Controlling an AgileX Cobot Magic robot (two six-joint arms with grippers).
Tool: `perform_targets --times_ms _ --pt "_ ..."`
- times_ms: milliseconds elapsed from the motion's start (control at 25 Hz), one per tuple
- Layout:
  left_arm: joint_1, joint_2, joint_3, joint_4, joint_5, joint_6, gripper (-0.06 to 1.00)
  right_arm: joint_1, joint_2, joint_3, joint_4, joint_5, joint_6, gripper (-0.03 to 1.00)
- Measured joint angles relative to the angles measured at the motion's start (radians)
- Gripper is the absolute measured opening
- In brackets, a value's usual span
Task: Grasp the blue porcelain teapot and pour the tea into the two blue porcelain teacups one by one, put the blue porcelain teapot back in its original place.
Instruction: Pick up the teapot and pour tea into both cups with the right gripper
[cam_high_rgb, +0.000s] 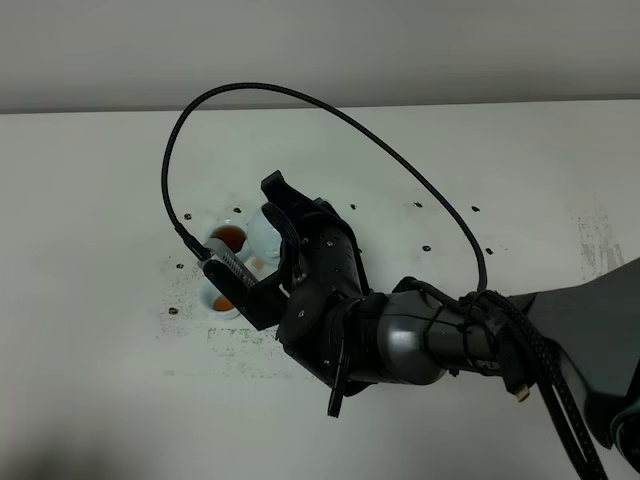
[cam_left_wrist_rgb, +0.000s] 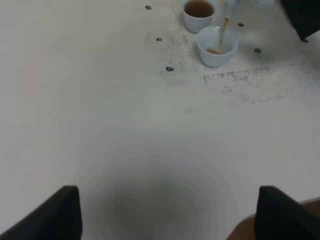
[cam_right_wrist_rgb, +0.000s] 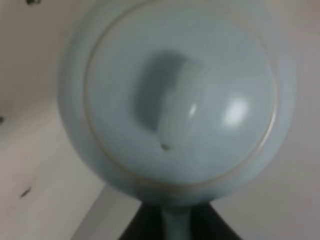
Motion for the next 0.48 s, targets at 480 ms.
perform_targets --times_ms 480 --pt "0.000 0.000 0.000 0.000 0.000 0.000 0.68 0.000 0.000 0.000 -0.001 0.023 -0.058 0.04"
